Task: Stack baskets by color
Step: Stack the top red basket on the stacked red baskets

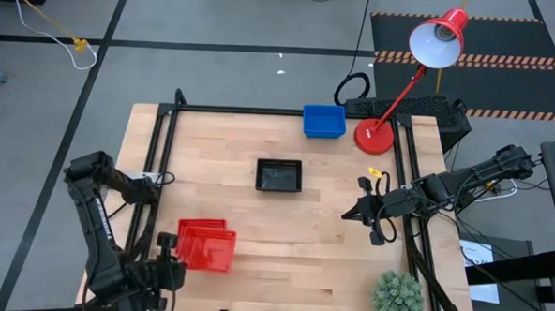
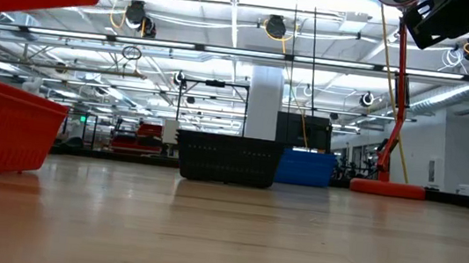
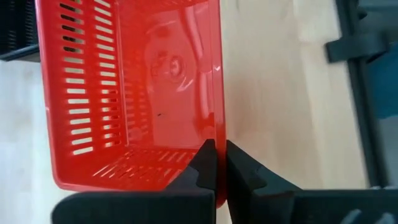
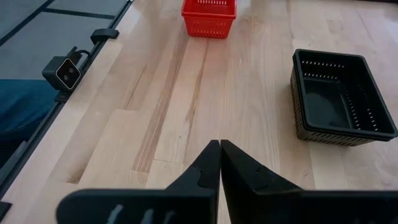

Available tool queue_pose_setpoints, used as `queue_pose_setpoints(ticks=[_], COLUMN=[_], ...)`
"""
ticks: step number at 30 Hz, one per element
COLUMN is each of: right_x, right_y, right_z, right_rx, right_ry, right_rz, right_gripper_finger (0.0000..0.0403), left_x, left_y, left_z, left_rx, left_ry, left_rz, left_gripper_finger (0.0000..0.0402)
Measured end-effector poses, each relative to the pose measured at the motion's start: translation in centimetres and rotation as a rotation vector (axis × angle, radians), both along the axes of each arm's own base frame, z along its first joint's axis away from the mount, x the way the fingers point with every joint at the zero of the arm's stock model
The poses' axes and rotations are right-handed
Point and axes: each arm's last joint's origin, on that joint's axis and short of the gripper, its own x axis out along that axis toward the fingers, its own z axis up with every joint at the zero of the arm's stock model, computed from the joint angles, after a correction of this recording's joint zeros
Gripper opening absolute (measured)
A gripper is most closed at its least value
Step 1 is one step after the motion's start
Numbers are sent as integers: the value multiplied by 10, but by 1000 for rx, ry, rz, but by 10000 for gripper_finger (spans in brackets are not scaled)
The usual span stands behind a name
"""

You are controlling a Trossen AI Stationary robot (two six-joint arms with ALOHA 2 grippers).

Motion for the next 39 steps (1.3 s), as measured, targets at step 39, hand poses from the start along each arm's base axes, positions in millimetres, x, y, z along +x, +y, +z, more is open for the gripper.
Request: queue_pose_setpoints(ticks=[39], right_x=[0], right_y=[0], right_z=[0], right_rx=[-3], right_ry=[-2], right_rz=[3], right_gripper_finger=[6], left_x=[-25], left_y=[27], left_z=[-67], left_rx=[123], left_ry=[155], left_rz=[71], left_gripper_finger=[21])
